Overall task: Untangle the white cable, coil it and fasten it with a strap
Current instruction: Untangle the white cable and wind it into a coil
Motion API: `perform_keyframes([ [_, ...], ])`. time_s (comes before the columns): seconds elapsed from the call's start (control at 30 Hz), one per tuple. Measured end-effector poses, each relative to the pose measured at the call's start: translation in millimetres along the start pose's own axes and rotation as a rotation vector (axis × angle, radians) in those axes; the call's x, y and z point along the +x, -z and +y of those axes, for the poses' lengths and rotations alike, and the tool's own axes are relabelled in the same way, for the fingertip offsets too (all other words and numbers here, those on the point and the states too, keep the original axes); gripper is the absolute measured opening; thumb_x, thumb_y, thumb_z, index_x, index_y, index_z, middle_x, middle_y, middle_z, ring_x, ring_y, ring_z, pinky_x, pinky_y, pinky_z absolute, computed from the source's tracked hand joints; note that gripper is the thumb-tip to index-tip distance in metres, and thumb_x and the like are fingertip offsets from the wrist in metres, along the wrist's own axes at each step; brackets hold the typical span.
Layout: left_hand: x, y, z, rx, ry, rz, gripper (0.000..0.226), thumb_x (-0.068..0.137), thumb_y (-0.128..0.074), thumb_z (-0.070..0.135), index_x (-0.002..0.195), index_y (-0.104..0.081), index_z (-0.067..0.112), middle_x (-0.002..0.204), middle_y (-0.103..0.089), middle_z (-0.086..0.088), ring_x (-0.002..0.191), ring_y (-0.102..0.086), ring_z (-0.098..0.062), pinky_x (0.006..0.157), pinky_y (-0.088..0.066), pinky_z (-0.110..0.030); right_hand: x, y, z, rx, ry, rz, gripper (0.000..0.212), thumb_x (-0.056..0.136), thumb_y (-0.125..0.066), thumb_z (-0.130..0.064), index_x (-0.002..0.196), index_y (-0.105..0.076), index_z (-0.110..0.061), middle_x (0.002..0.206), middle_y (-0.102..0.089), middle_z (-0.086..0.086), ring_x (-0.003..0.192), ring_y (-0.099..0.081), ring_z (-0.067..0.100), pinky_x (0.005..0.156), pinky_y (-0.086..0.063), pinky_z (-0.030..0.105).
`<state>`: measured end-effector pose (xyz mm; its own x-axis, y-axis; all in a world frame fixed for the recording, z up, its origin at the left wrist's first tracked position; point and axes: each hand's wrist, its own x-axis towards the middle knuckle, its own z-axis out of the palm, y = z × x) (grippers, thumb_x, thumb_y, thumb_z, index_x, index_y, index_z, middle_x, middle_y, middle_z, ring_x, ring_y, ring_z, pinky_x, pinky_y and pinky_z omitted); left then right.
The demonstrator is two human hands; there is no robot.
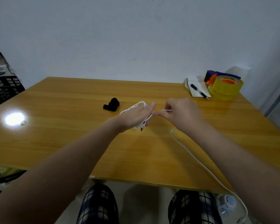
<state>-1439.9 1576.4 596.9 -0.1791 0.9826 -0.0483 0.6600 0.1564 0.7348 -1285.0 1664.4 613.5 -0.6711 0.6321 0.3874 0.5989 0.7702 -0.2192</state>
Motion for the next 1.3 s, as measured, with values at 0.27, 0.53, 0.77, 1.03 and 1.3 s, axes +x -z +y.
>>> perform_keyframes([
  [0.27, 2.2, -1.3, 6.0, -0.069, -0.021, 0.14, 0.041, 0.081, -0.068, 0.048, 0.071, -0.051, 0.012, 0.057, -0.052, -0.003, 0.046, -0.048, -0.011, 0.048, -0.04, -0.024, 7.5, -0.3, 15.1, 0.934, -0.101, -0.204, 0.018, 0.077, -0.073, -0.016, 0.074, -0.06, -0.005, 0.054, -0.049, 0.007, 0.043, -0.048, 0.012, 0.046, -0.047, 0.024],
  [0.53, 1.8, -5.0, -8.5, -0.641, -0.013, 0.061, 0.046, 0.091, -0.054, 0.047, 0.06, -0.035, 0.018, 0.047, -0.027, 0.005, 0.041, -0.025, -0.012, 0.049, -0.021, -0.027, 14.5, 4.6, 28.4, 1.011, -0.184, -0.375, 0.022, 0.083, -0.068, -0.019, 0.092, -0.068, 0.0, 0.046, -0.038, -0.006, 0.039, -0.029, 0.007, 0.038, -0.025, 0.019],
  [0.77, 3.7, 13.2, 8.4, -1.329, -0.069, -0.007, 0.053, 0.085, -0.048, 0.05, 0.043, -0.037, 0.021, 0.032, -0.025, 0.008, 0.031, -0.029, -0.007, 0.052, -0.038, -0.019, 13.5, -23.6, 49.4, 0.822, -0.267, 0.004, 0.023, 0.093, -0.055, -0.023, 0.076, -0.065, -0.013, 0.048, -0.04, -0.002, 0.042, -0.036, 0.012, 0.047, -0.031, 0.025],
  [1.03, 8.6, 14.3, 2.0, -1.531, -0.009, 0.132, 0.058, 0.096, -0.045, 0.042, 0.043, -0.034, 0.019, 0.036, -0.025, 0.006, 0.036, -0.029, -0.009, 0.051, -0.043, -0.021, -3.4, -51.3, 44.0, 0.968, -0.338, -0.024, 0.028, 0.1, -0.037, -0.03, 0.087, -0.058, -0.018, 0.057, -0.037, -0.008, 0.047, -0.035, 0.005, 0.044, -0.029, 0.021],
  [1.3, 22.4, 13.0, 6.7, -1.428, 0.008, 0.389, 0.026, 0.093, -0.035, 0.018, 0.07, -0.044, 0.01, 0.064, -0.046, -0.006, 0.063, -0.047, -0.02, 0.066, -0.044, -0.033, -11.8, -65.7, 8.4, 0.05, -0.006, -0.579, 0.046, 0.095, -0.038, -0.019, 0.14, -0.036, -0.029, 0.136, -0.051, 0.011, 0.119, -0.051, 0.03, 0.091, -0.042, 0.035],
])
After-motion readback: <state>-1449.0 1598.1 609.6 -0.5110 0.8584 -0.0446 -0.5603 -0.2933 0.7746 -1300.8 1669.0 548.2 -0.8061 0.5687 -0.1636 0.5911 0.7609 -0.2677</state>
